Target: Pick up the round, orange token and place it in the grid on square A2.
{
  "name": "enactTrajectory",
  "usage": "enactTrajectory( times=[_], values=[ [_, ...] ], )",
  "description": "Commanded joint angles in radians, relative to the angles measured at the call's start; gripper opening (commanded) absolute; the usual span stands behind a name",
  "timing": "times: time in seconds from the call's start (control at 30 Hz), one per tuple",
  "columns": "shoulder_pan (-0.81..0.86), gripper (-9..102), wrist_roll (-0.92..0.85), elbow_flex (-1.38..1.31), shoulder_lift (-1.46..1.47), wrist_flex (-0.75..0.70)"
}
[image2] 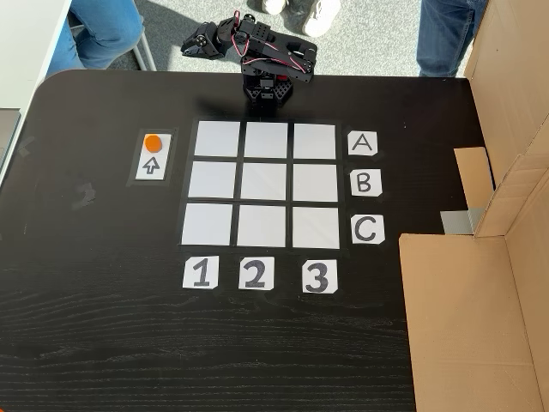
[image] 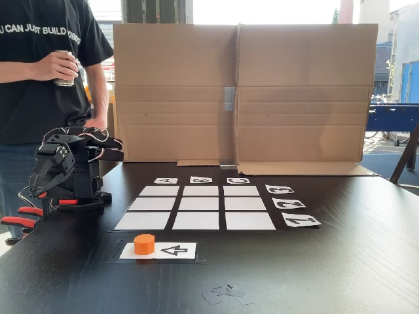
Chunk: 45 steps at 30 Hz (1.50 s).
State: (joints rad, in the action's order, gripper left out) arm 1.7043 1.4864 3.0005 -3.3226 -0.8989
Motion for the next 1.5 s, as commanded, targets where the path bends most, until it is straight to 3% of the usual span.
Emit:
enactTrajectory(
  times=[0.0, 1.17, 1.33, 1.47],
  values=[
    [0.015, -1, 0.006, -0.003, -0.006, 0.012],
    [0.006, -1, 0.006, -0.003, -0.006, 0.014],
    [0.000, 2, 0.032, 0.009, 0.002, 0.097],
    [-0.005, 9, 0.029, -0.098, 0.221, 0.166]
  ],
)
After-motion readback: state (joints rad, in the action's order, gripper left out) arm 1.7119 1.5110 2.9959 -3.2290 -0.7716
